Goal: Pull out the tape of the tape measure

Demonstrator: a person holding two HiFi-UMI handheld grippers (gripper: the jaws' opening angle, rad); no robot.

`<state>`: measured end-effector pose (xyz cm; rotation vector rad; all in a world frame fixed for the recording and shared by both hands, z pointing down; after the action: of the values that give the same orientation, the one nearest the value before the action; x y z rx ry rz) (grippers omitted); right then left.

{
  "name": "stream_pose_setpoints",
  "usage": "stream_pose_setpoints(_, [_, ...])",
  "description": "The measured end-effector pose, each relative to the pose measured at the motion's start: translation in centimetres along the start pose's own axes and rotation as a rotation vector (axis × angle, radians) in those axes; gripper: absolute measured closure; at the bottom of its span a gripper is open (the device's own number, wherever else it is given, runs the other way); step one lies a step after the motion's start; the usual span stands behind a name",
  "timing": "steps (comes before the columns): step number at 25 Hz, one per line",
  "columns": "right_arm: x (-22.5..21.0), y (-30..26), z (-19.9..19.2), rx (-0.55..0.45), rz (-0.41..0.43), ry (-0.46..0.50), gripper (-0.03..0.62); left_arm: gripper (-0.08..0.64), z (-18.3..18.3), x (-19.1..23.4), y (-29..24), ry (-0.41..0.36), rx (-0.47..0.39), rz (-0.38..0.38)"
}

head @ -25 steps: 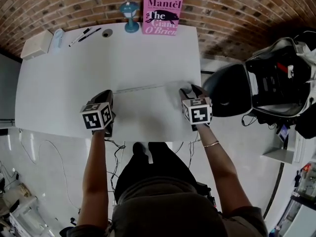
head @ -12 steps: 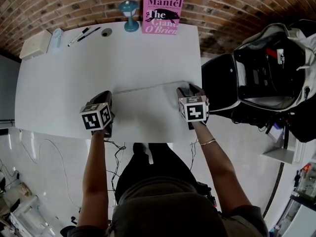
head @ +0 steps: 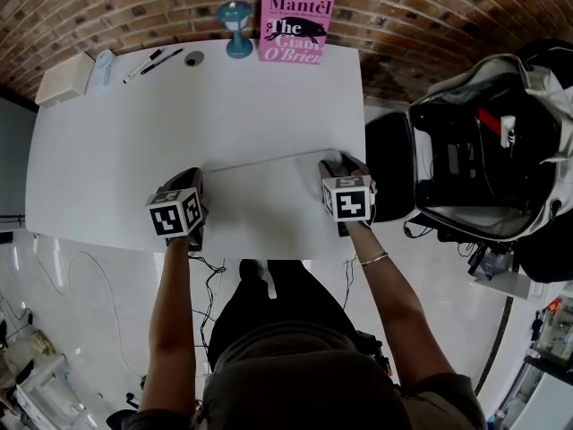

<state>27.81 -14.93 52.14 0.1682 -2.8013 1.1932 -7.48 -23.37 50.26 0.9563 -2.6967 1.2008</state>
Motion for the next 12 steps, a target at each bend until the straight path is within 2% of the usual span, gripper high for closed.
stream_pose_setpoints(12, [0.29,0.71,-0.03,-0.047,-0.004,-0.01,0.357,0.531,-0.38,0.37,0.33,0.002,-0.001,0.024])
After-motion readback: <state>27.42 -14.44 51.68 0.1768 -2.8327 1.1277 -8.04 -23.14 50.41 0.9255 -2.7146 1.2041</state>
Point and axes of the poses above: the fingertips, and each gripper's own axes: y backward along the fingers, x to its left, z out of its top, the point moved 8 cm from there along y, backward along the fingers, and after that the axes turned 7 degrees about -z, right-handed, at the moved point
